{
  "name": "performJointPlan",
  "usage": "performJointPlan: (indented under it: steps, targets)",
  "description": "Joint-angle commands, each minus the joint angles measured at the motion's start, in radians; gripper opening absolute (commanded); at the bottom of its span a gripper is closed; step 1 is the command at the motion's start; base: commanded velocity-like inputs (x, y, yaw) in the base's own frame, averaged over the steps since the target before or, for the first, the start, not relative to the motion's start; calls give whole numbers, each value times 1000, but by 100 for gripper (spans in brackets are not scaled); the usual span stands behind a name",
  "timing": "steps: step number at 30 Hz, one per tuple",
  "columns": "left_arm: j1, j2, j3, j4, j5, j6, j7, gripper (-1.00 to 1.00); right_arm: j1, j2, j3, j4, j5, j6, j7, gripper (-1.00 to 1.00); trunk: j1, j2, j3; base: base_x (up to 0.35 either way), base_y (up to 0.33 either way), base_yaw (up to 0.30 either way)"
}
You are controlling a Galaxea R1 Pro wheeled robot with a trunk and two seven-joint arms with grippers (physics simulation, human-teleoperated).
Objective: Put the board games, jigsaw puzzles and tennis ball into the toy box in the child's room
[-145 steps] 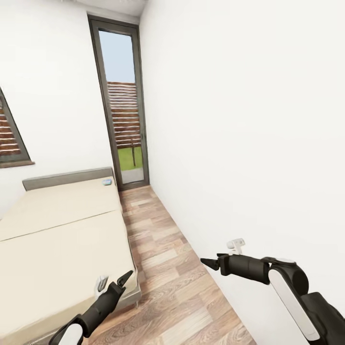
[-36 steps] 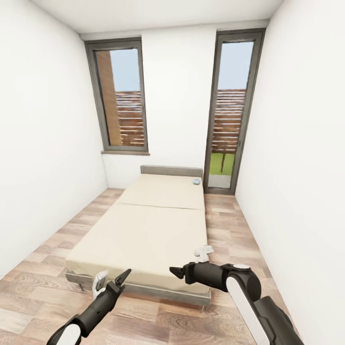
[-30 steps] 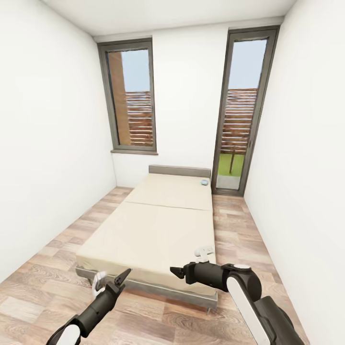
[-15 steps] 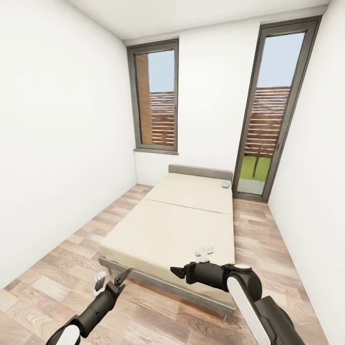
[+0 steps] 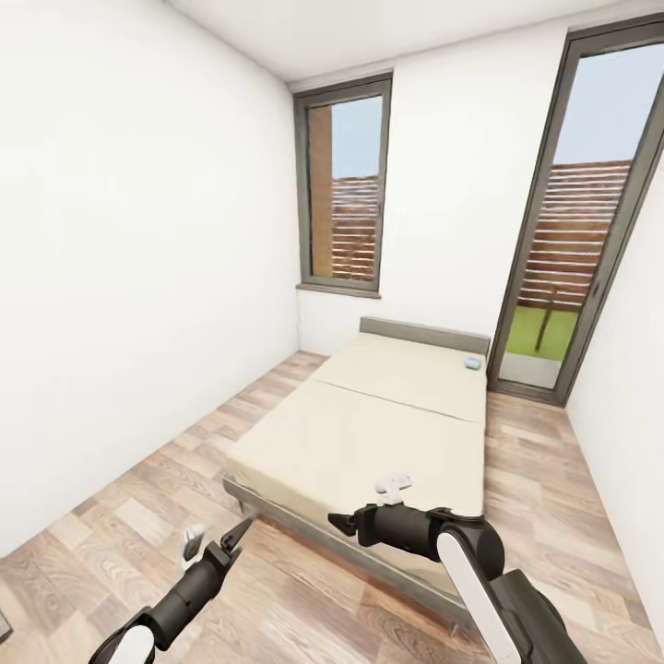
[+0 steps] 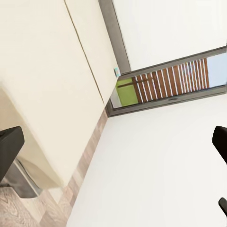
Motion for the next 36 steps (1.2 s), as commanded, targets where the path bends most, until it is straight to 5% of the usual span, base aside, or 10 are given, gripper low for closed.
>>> performJointPlan:
  steps: [1,14,36]
  targets:
    - [0,0,1,0,8,9,-1,100,0,-1,0,-1,8,3,7,100,0,-1,0,-74,-248,296]
    - [1,1,5,1,13,7,-3,100,0,-1,0,-1,11,3,6,100,0,-1,0,-59,-236,255]
    - [3,-1,30,2,12,6,1,100,-1,0,-1,-2,11,3,4,100,0,-1,0,-8,-40,161]
